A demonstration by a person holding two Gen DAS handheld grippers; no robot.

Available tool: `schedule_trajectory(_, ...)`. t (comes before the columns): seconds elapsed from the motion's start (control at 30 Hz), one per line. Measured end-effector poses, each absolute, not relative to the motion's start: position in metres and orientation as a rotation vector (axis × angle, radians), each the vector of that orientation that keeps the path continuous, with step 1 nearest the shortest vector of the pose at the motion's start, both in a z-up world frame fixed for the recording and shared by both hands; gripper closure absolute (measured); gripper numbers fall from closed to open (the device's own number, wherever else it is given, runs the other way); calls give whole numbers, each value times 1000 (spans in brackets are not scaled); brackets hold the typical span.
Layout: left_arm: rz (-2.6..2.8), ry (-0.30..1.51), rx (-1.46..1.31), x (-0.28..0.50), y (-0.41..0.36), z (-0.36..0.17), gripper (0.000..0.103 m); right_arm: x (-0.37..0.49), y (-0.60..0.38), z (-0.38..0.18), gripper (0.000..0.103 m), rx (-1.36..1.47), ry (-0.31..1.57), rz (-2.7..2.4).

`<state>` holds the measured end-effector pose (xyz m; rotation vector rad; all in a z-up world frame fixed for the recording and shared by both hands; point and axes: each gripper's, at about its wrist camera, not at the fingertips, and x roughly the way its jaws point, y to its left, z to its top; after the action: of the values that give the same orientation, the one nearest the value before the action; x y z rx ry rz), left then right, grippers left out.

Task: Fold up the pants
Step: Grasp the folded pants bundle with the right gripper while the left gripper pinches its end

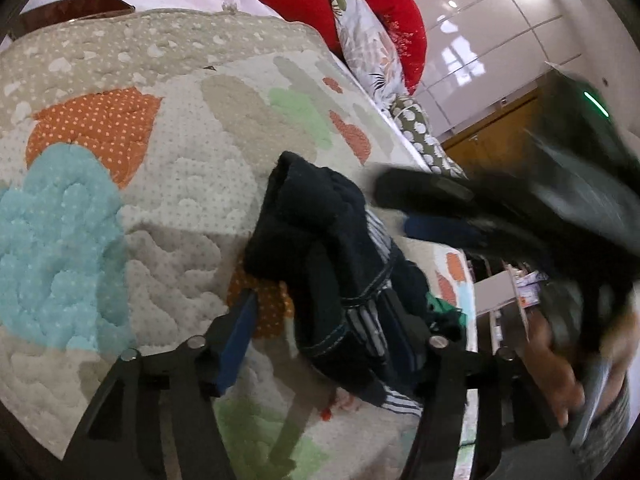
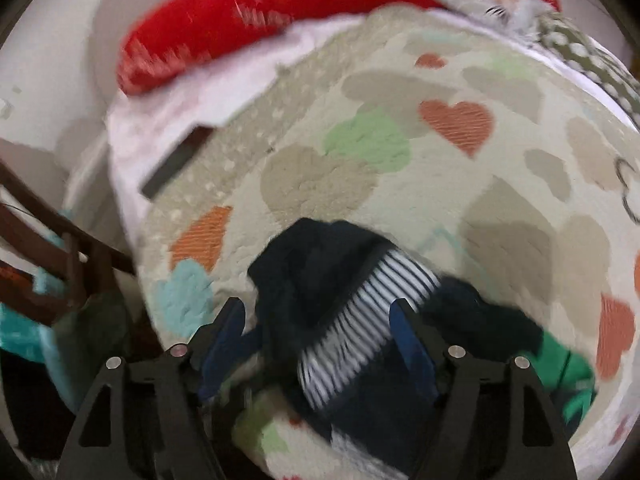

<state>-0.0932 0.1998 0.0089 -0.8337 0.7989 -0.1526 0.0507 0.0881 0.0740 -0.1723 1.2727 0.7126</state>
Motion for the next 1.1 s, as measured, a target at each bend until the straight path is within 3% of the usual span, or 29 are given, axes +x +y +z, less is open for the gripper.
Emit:
schedule_trajectory(0.17,-187,776,-852,-96,194,9,24,77,150,31,22,-356,1491,595)
schedule_trajectory(0.33,-170,789,-853,-91,191,7,24,80,181,2,24,-632,1574,506)
schedule_trajectory(0.37,-178,791,-842,-90,188,8,38,79,182,2,27,-653,1580,517)
schedule_trajectory(0.4,-190,805,-835,-87,186,7,71,78,182,2,40,-676,1573,521)
schedule_trajectory(0.43,-213,834,-834,-82,183,5,88,76,180,5,57,-703,1545,512)
schedule_trajectory(0.47,-239,869,-847,-79,179,1,93,75,177,8,63,-703,1528,501)
schedule_trajectory(0.6,-249,852,-816,-85,169,13,93,63,147,32,71,-595,1425,549)
schedule_trajectory(0.9,-379,840,-646,-99,99,61,93,28,11,99,71,-114,1231,637)
schedule_trajectory(1.1,-425,906,-557,-95,60,66,89,7,-76,104,66,176,1101,635)
